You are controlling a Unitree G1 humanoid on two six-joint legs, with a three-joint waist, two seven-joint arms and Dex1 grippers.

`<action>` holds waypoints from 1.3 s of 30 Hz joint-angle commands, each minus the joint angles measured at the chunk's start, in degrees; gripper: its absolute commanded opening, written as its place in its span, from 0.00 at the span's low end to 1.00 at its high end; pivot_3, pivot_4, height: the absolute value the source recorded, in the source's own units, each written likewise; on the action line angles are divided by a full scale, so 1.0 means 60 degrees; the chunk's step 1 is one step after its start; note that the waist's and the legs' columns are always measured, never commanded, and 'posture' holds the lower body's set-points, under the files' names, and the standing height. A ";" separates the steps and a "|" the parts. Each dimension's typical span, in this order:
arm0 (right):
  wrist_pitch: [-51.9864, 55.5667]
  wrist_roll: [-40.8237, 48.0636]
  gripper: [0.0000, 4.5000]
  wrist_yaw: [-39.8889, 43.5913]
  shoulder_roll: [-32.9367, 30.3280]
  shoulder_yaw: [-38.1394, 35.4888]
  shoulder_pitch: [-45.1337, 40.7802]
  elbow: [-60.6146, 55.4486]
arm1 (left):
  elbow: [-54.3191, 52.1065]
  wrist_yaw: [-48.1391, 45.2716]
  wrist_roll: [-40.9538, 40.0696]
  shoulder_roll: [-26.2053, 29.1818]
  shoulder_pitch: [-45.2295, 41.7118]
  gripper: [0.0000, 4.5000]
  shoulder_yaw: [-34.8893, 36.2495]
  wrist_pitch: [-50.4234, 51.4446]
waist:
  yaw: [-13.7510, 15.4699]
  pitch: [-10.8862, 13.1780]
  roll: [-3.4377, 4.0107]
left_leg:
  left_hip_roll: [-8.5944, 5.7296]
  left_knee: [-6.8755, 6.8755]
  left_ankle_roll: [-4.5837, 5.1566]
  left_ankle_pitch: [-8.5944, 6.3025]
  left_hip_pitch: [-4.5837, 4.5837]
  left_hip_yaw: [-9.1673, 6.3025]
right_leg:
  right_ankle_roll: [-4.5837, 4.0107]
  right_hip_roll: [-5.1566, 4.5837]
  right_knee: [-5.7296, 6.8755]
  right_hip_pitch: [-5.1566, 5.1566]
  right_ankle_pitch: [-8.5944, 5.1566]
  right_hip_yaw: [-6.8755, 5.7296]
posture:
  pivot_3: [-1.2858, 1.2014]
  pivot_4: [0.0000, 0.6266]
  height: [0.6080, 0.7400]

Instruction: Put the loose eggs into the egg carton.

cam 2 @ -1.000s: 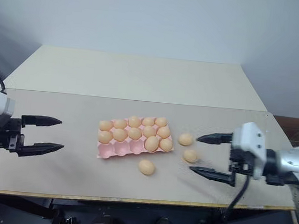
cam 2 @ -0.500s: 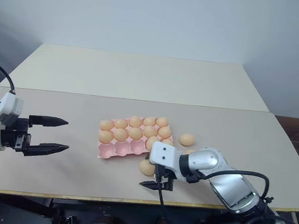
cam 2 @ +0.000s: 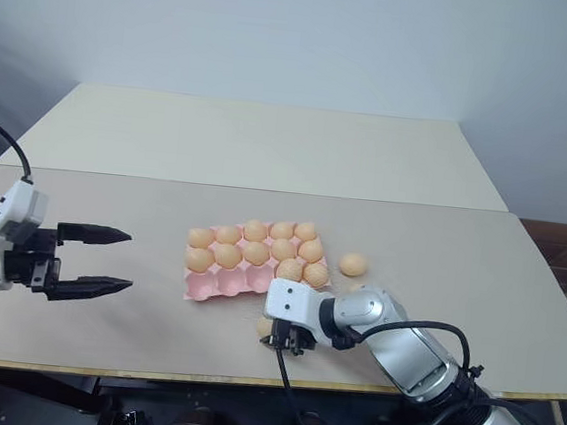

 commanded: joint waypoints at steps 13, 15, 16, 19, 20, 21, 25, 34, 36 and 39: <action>-0.0770 -0.0334 0.59 -0.0961 0.1725 -0.0749 -0.1657 0.1621 | -0.0258 0.0197 -0.0003 -0.0018 0.0019 1.00 0.0263 -0.0123 | -0.0120 -0.0002 -0.0002 | 0.0003 0.0000 0.0000 0.0000 -0.0009 -0.0002 | 0.0020 0.0003 -0.0003 0.0000 0.0019 -0.0004 | 0.52 0.24 1.00; -0.0813 -0.0425 0.70 -0.1066 0.1878 -0.0740 -0.1691 0.1711 | -0.0257 0.0228 -0.0004 -0.0031 -0.0017 1.00 0.0235 -0.0115 | -0.0137 -0.0002 -0.0002 | 0.0004 0.0000 0.0000 0.0000 -0.0010 -0.0003 | 0.0040 0.0005 -0.0002 -0.0002 0.0032 -0.0004 | 0.52 0.24 1.00; -0.0854 -0.0439 0.78 -0.1063 0.1914 -0.0767 -0.1693 0.1704 | -0.0263 0.0243 -0.0004 -0.0039 -0.0023 1.00 0.0228 -0.0115 | -0.0145 -0.0002 -0.0002 | 0.0004 -0.0001 0.0000 0.0000 -0.0010 -0.0004 | 0.0042 0.0006 -0.0001 -0.0003 0.0033 -0.0005 | 0.52 0.24 1.00; -0.0710 -0.0100 1.00 -0.0949 0.1926 -0.1219 -0.1690 0.1407 | -0.0330 0.0283 -0.0022 -0.0087 0.0041 1.00 0.0248 -0.0111 | -0.0153 -0.0002 -0.0002 | 0.0005 0.0000 0.0000 0.0000 -0.0008 -0.0005 | 0.0044 0.0006 0.0000 -0.0003 0.0035 -0.0004 | 0.52 0.24 1.00; -0.0728 0.0020 1.00 -0.0902 0.1867 -0.1401 -0.1655 0.1312 | -0.0335 0.0291 -0.0020 -0.0099 0.0046 1.00 0.0244 -0.0113 | -0.0151 -0.0002 -0.0002 | 0.0005 0.0000 0.0000 0.0000 -0.0008 -0.0005 | 0.0044 0.0006 0.0000 -0.0003 0.0035 -0.0005 | 0.52 0.24 1.00; -0.0753 0.0153 1.00 -0.0874 0.1813 -0.1617 -0.1601 0.1227 | -0.0344 0.0298 -0.0017 -0.0115 0.0049 1.00 0.0238 -0.0118 | -0.0150 -0.0001 -0.0002 | 0.0005 0.0000 0.0000 0.0000 -0.0008 -0.0004 | 0.0044 0.0006 0.0001 -0.0003 0.0035 -0.0005 | 0.52 0.24 1.00; -0.0887 0.1066 1.00 -0.0460 0.1227 -0.3111 -0.1131 0.0814 | -0.0355 0.0316 -0.0037 -0.0184 0.0055 1.00 0.0245 -0.0142 | -0.0090 -0.0001 -0.0002 | 0.0005 0.0000 0.0000 0.0000 -0.0010 -0.0005 | 0.0043 0.0004 -0.0002 -0.0002 0.0035 -0.0006 | 0.52 0.24 1.00; -0.0806 0.4190 1.00 0.2296 -0.1780 -0.7856 0.1490 0.0592 | 0.0336 0.0124 0.0265 -0.0171 -0.0156 1.00 0.0218 -0.0552 | 0.0080 -0.0001 -0.0002 | 0.0003 -0.0002 0.0000 -0.0001 -0.0011 -0.0005 | 0.0029 0.0000 -0.0020 0.0005 0.0023 -0.0012 | 0.52 0.24 1.00; -0.0980 0.4527 1.00 0.2725 -0.2165 -0.8880 0.2301 0.0931 | 0.0554 0.0122 0.0309 -0.0207 -0.0247 1.00 0.0235 -0.0626 | 0.0087 -0.0001 -0.0002 | 0.0004 -0.0002 0.0000 -0.0001 0.0003 -0.0006 | -0.0002 0.0002 -0.0015 0.0014 0.0005 -0.0012 | 0.52 0.24 1.00; -0.1601 0.4329 1.00 0.2863 -0.2326 -0.9695 0.3292 0.1362 | 0.0700 0.0008 0.0268 -0.0257 -0.0239 1.00 0.0300 -0.0693 | 0.0048 -0.0004 -0.0005 | 0.0004 -0.0002 0.0000 -0.0001 0.0040 -0.0002 | -0.0009 0.0003 -0.0012 0.0036 0.0001 0.0000 | 0.52 0.24 1.00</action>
